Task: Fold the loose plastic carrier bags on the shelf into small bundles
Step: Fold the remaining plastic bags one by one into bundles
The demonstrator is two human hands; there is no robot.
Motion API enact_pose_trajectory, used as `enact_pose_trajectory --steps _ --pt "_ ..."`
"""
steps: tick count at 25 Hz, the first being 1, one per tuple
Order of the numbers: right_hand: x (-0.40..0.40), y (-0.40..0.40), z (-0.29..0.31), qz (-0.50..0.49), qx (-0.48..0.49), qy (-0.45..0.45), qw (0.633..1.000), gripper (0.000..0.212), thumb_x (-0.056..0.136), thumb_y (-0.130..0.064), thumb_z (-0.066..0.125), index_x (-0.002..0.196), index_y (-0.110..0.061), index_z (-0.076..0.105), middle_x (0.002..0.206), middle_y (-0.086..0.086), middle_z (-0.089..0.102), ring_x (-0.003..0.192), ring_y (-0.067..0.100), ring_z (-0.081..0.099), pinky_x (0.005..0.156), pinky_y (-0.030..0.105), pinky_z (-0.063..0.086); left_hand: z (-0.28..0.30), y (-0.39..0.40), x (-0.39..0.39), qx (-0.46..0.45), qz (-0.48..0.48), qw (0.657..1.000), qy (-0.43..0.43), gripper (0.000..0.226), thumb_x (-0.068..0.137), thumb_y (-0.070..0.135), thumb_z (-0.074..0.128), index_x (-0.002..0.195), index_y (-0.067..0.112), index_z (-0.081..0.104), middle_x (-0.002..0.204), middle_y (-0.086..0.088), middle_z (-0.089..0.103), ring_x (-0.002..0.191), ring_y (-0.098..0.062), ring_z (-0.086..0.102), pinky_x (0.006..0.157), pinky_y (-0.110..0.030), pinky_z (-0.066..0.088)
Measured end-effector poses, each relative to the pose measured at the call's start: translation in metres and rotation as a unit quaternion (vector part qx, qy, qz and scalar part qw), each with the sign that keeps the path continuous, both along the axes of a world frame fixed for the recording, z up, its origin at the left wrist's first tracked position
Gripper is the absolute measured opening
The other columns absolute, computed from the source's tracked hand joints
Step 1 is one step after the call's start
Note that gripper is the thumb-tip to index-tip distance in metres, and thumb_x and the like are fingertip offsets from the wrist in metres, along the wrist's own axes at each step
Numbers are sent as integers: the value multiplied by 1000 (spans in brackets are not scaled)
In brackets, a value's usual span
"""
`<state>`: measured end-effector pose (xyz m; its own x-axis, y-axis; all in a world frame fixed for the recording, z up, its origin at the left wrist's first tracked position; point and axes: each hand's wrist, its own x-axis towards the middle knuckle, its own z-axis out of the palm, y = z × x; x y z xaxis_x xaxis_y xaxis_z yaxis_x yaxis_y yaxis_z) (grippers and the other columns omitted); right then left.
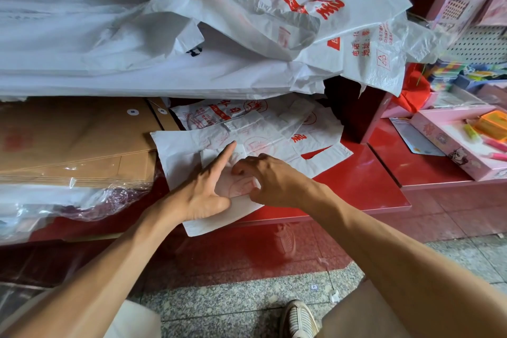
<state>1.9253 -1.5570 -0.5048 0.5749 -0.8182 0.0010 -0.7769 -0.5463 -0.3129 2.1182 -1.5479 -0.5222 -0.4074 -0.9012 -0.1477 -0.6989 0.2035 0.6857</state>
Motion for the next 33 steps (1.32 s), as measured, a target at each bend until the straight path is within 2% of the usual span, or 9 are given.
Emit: enact_pose_trajectory --steps 3,7,11,16,20,23,27,29,33 --pt "2 1 1 3 -27 29 999 56 80 -22 62 134 -23 49 127 -3 58 112 20 46 95 35 41 2 1 0 -19 -6 1000 -16 112 72 14 64 151 49 -8 156 9 17 148 -15 1 122 -38 3" --pt "5 0 1 -15 -1 38 999 60 79 -32 64 136 -27 45 130 -7 54 118 17 43 96 33 37 7 1 9 -169 17 975 -146 89 74 17 65 150 36 25 152 12 34 140 -13 32 119 -45 9" --pt "12 -1 -1 -7 -32 26 999 54 83 -19 59 136 -21 48 127 0 56 115 22 50 94 32 43 6 3 15 -113 53 983 -134 75 79 27 63 147 35 33 144 1 47 133 -18 42 112 -38 30" --pt "19 -1 0 -27 -9 53 998 58 83 -43 63 134 -20 48 128 0 53 113 22 48 94 37 43 4 -1 24 -60 68 989 -116 83 63 60 55 142 50 31 131 1 42 131 -22 41 110 -42 36" --pt "28 3 0 -32 -164 93 982 29 84 -10 53 112 -12 59 100 6 66 88 28 61 71 35 44 2 -1 23 -71 42 991 -105 83 71 41 64 145 46 28 139 5 41 137 -15 31 112 -42 33" --pt "27 2 0 -97 -116 -1 988 18 83 -15 51 97 -12 63 87 11 66 78 31 59 62 31 36 1 -4 24 -82 58 993 -64 75 67 31 58 137 46 34 131 6 56 130 -16 42 104 -41 42" --pt "11 -9 2 -172 53 -222 958 14 84 -10 55 77 0 61 67 12 57 61 24 48 53 30 33 3 -11 20 -66 186 978 64 42 84 17 67 118 37 51 96 2 69 84 -20 61 70 -29 46" --pt "6 -10 1 -219 88 -231 944 9 86 -12 57 88 -6 63 71 5 59 62 19 54 54 28 40 1 -11 16 -49 200 977 62 28 87 26 68 110 33 54 79 4 68 75 -17 61 67 -30 46" --pt "12 -6 -6 -179 1 -7 984 48 84 -32 62 128 -18 52 117 6 56 100 27 59 78 36 50 -6 -5 8 -112 175 974 -86 21 88 42 66 85 24 58 82 5 52 78 -19 53 66 -32 41"
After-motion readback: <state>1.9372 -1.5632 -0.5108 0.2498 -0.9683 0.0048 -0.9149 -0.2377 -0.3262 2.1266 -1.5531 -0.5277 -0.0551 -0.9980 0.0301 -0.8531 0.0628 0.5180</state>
